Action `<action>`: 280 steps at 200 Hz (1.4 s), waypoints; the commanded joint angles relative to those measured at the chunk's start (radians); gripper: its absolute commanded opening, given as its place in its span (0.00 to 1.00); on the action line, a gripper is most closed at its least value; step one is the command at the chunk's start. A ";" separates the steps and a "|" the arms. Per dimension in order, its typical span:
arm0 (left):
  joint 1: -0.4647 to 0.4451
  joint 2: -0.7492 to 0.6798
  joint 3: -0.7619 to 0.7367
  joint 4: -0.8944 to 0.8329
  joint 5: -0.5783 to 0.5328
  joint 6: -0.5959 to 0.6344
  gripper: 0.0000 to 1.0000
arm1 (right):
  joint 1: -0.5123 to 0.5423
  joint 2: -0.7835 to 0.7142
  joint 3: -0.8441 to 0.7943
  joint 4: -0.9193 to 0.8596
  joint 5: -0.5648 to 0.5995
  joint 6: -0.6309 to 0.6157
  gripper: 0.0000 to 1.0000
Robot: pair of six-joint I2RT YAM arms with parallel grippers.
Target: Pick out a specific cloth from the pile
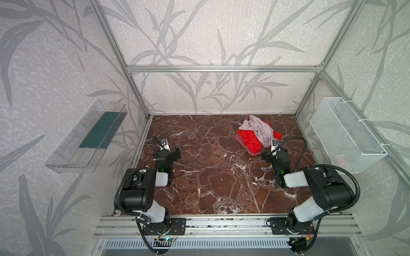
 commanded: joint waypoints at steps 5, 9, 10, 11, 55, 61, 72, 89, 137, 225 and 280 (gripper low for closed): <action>0.004 0.003 -0.002 0.022 0.007 0.016 0.99 | 0.016 0.015 -0.032 0.090 -0.011 -0.030 0.99; 0.003 0.003 -0.003 0.023 0.006 0.017 0.99 | 0.016 0.015 -0.029 0.084 -0.008 -0.029 0.99; 0.003 0.003 -0.002 0.023 0.005 0.016 0.99 | 0.016 0.015 -0.026 0.082 -0.008 -0.029 0.99; 0.003 0.003 -0.002 0.023 0.005 0.016 0.99 | 0.016 0.014 -0.025 0.080 -0.006 -0.029 0.99; 0.004 0.003 -0.003 0.023 0.005 0.017 0.99 | 0.016 0.013 -0.020 0.067 -0.003 -0.026 0.99; 0.003 0.003 -0.002 0.023 0.006 0.016 0.99 | 0.016 0.012 -0.019 0.067 -0.002 -0.025 0.99; 0.003 0.003 -0.003 0.023 0.007 0.017 0.99 | 0.016 0.013 -0.020 0.067 -0.003 -0.026 0.99; 0.003 0.003 -0.003 0.023 0.007 0.017 0.99 | 0.016 0.013 -0.020 0.067 -0.002 -0.025 0.99; 0.004 0.003 -0.003 0.022 0.007 0.017 0.99 | 0.016 0.014 -0.019 0.067 -0.002 -0.025 0.99; 0.004 0.003 -0.002 0.023 0.007 0.017 0.99 | 0.013 0.011 -0.012 0.048 -0.010 -0.021 0.99; -0.004 -0.128 0.007 -0.094 -0.059 0.008 0.86 | 0.024 -0.038 -0.034 0.058 0.026 -0.026 0.98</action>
